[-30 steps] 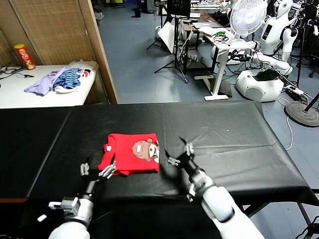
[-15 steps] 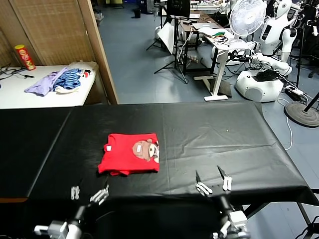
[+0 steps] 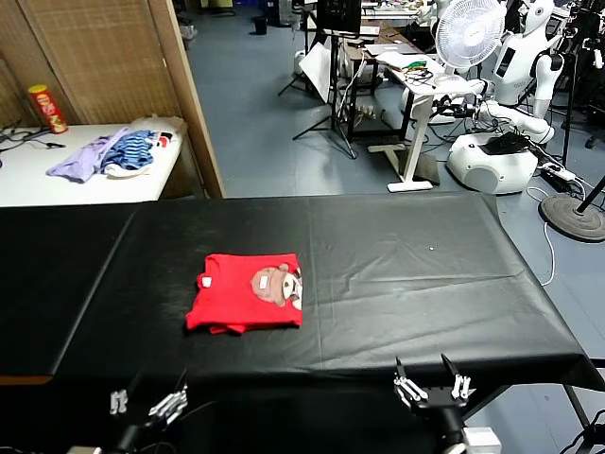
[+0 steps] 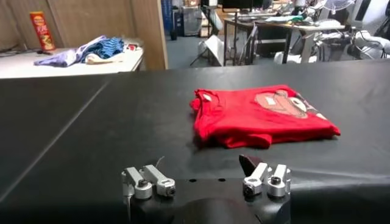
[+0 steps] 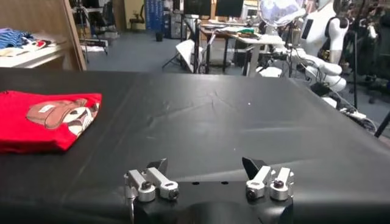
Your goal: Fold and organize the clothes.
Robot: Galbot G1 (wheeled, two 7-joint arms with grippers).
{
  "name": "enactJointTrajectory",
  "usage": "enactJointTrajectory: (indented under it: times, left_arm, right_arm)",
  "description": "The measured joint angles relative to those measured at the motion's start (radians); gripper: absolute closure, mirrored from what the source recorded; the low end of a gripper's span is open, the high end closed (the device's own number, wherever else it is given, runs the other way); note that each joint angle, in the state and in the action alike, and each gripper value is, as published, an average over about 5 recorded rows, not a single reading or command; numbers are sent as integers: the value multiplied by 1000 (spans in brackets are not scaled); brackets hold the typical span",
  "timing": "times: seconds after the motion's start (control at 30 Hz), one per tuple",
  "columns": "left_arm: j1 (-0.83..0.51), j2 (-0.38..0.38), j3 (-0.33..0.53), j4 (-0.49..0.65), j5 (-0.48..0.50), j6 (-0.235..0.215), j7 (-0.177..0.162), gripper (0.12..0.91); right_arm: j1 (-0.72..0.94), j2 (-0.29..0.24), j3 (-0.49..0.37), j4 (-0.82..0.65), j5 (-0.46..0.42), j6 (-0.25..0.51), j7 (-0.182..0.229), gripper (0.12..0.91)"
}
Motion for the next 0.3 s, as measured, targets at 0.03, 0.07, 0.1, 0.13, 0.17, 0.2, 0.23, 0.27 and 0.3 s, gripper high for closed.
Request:
enactJointTrajectory:
  times: [0.03, 0.07, 0.1, 0.13, 0.17, 0.2, 0.23, 0.27, 0.3]
  left_arm:
    - [5, 0, -7, -3, -5, 1, 2, 232]
    - [10, -1, -14, -5, -10, 2, 4, 232]
    - [14, -1, -21, -7, -14, 2, 7, 232]
    - [17, -1, -27, -9, -18, 1, 9, 232]
    - [20, 0, -32, -10, -22, 1, 12, 232]
    - [20, 0, -36, -11, -25, 0, 14, 232]
    - [21, 0, -40, -11, -28, 0, 15, 232]
    - [21, 1, -42, -11, -29, -1, 16, 232]
    - [20, 1, -44, -11, -31, -1, 16, 232]
  right_arm:
    - [-2, 0, 0, 2, 1, -2, 0, 227]
    - [-3, 0, 1, 4, 2, -3, 0, 227]
    - [-5, 0, 1, 6, 2, -4, 0, 227]
    - [-6, 0, 1, 7, 3, -5, 0, 227]
    - [-7, 0, 1, 8, 3, -6, 0, 227]
    - [-7, 0, 1, 9, 3, -6, 0, 227]
    - [-8, 0, 2, 10, 3, -7, 0, 227]
    - [-8, 0, 2, 11, 4, -7, 0, 227]
    - [-9, 0, 2, 11, 4, -7, 0, 227]
